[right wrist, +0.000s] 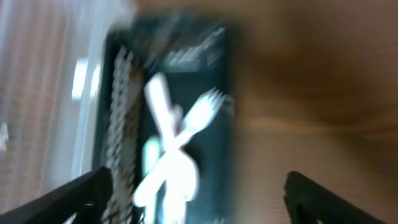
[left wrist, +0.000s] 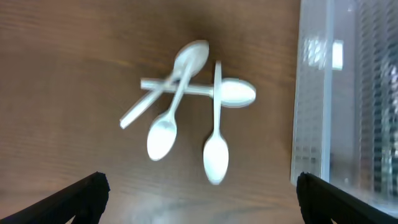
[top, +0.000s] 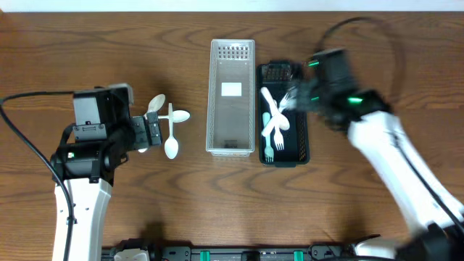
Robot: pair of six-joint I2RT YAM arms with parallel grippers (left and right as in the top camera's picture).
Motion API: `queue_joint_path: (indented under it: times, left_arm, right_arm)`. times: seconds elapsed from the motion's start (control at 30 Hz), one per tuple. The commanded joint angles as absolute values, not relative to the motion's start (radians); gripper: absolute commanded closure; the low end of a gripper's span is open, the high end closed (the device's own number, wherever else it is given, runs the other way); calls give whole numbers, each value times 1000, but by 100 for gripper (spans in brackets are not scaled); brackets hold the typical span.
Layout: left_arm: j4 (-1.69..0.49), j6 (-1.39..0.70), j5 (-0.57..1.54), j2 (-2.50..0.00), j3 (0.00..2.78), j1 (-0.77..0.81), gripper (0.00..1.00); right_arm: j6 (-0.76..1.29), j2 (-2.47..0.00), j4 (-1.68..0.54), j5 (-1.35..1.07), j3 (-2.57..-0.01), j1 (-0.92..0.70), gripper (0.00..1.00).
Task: Pack container
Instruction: 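Withdraw the right gripper to the right side and hold, then lower the left gripper onto a white spoon and grasp it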
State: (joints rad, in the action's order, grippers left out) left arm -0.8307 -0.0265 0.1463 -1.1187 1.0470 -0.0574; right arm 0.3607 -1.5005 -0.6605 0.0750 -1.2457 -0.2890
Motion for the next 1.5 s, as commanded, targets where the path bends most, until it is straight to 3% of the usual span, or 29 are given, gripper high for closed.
queue_joint_path:
  times: [0.0,0.17,0.37,0.9,1.2,1.47]
  left_arm:
    - [-871,-68,182,-1123,1064,-62,2]
    - [-863,-90,224,-1124,1064,-62,2]
    - [-827,-147,180,-1190,1065,-62,2]
    - [-873,21,145,-1744,1282,-19,0]
    - [-847,68,-25,-1811,1281,120,7]
    - [-817,-22,-61,-1846,1279,134,17]
  right_arm:
    - [362,-1398,-688,139,-1275,-155,2]
    - [362,-1363,-802,136,-1275,59,1]
    - [363,-1401,-896,130,-1248,185,1]
    - [366,-1516,-908,99,-1171,195,1]
    - [366,-1540,-909,97,-1169,195,1]
    - [366,-1540,-933,97,-1169,195,1]
